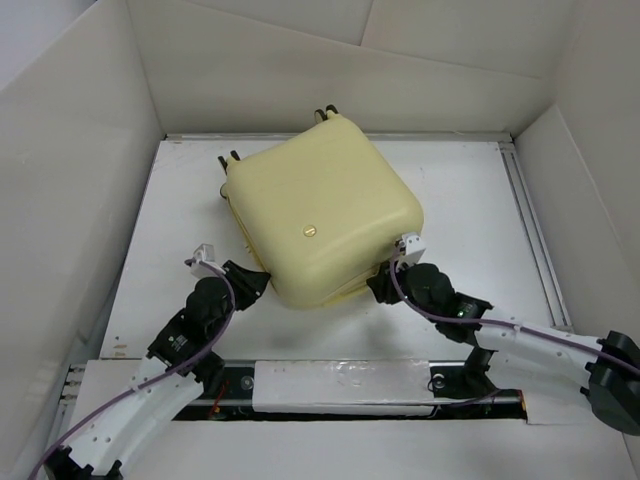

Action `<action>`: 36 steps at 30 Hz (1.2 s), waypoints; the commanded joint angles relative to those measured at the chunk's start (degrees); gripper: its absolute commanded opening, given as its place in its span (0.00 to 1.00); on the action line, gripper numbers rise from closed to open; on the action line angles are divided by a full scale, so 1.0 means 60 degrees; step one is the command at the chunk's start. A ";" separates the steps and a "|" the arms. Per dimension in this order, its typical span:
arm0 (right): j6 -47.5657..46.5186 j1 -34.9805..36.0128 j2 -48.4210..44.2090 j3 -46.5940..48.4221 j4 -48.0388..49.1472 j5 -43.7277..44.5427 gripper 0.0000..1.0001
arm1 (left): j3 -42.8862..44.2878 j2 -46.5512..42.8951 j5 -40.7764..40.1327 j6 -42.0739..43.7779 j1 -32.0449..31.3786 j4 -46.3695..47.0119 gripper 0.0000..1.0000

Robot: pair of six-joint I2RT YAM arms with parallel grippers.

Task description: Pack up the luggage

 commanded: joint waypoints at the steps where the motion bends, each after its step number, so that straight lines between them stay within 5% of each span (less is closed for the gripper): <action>1: -0.0241 -0.0040 0.0097 0.0188 0.1347 0.0422 0.47 | -0.0307 0.0225 0.0667 0.0007 -0.0083 0.1033 0.29; 5: -0.0139 -0.0041 0.0199 -0.0339 0.2166 0.0509 0.37 | -0.0541 0.0663 0.1049 0.0095 -0.0083 0.1620 0.21; 10: 0.0111 -0.0041 -0.0079 -0.0678 0.2900 0.0379 0.00 | -0.0762 0.1571 0.1752 0.0212 -0.0083 0.2806 0.08; 14: 0.1015 0.0426 -0.0268 -0.0372 0.2185 -0.0163 0.00 | -0.0966 0.2084 0.2046 0.0212 -0.0083 0.3627 0.05; 23: 0.3098 0.4731 0.0826 0.1018 0.0703 0.0860 0.00 | -0.1377 0.3195 0.2573 -0.0154 -0.0083 0.5590 0.03; 29: 0.3991 0.6680 0.4120 0.3098 0.0703 0.2832 0.00 | -0.1480 0.3755 0.3027 -0.0417 -0.0171 0.6426 0.00; 36: 0.4928 0.6961 0.7522 0.5707 0.0703 0.5793 0.00 | -0.1392 0.3286 0.3407 -0.0535 -0.0376 0.6134 0.00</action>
